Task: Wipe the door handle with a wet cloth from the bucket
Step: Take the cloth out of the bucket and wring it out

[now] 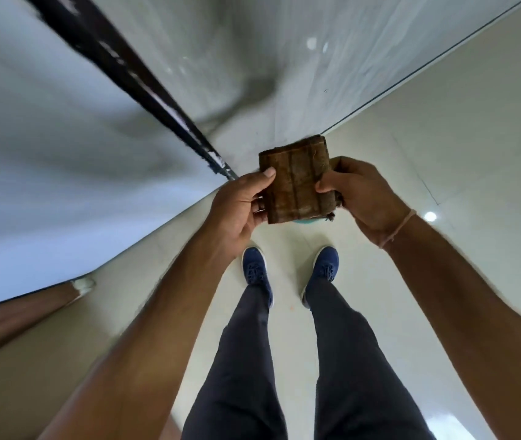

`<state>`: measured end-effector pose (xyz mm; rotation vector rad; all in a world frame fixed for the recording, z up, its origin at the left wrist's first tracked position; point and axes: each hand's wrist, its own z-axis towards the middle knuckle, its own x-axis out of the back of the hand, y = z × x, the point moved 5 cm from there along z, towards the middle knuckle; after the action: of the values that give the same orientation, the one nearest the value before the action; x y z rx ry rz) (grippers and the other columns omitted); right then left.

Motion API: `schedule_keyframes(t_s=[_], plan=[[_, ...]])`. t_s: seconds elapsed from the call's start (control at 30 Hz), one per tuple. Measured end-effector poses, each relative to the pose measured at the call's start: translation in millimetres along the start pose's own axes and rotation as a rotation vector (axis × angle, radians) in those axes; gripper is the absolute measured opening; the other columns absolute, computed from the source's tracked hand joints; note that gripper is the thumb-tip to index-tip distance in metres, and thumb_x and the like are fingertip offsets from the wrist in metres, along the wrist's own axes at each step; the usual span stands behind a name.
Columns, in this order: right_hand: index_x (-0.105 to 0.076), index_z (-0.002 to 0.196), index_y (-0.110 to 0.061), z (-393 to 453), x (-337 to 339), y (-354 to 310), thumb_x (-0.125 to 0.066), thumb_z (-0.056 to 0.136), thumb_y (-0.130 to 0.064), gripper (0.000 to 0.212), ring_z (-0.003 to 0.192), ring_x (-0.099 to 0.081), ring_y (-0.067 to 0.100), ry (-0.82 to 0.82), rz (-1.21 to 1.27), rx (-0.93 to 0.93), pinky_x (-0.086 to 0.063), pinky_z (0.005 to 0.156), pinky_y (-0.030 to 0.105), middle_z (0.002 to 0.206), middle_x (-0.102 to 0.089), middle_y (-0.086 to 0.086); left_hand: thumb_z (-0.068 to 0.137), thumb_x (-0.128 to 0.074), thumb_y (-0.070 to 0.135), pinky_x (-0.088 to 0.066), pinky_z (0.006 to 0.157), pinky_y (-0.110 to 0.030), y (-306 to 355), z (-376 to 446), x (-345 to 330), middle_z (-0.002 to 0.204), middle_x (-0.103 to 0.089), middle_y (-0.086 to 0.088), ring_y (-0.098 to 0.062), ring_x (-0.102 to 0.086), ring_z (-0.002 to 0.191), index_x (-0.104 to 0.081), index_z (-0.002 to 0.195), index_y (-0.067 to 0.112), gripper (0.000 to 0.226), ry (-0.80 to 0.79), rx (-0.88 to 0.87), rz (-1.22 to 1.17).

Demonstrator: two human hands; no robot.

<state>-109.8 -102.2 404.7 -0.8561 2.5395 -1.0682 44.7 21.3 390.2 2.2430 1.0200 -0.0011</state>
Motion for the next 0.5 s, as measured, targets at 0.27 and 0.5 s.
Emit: schedule_keyframes(t_s=[0.27, 0.5], plan=[[-0.07, 0.116, 0.003, -94.2, -55.3, -41.5, -0.068, 0.086, 0.004, 0.03, 0.08, -0.074, 0.028, -0.047, 0.066, 0.051, -0.066, 0.074, 0.04, 0.091, -0.074, 0.015, 0.102, -0.068, 0.028, -0.06, 0.091, -0.043, 35.9, -119.3, 34.4, 0.103, -0.078, -0.001, -0.021, -0.073, 0.1, -0.074, 0.108, 0.02, 0.011, 0.03, -0.163, 0.034], [-0.071, 0.115, -0.003, -155.2, -140.6, -38.1, -0.074, 0.086, 0.009, 0.031, 0.088, -0.078, 0.025, -0.298, -0.044, 0.139, -0.066, 0.077, 0.039, 0.097, -0.079, 0.008, 0.101, -0.071, 0.033, -0.065, 0.095, -0.046, 24.9, -220.2, 109.3, 0.106, -0.081, 0.001, -0.021, -0.077, 0.105, -0.075, 0.113, 0.018, 0.02, 0.256, -0.295, -0.009]])
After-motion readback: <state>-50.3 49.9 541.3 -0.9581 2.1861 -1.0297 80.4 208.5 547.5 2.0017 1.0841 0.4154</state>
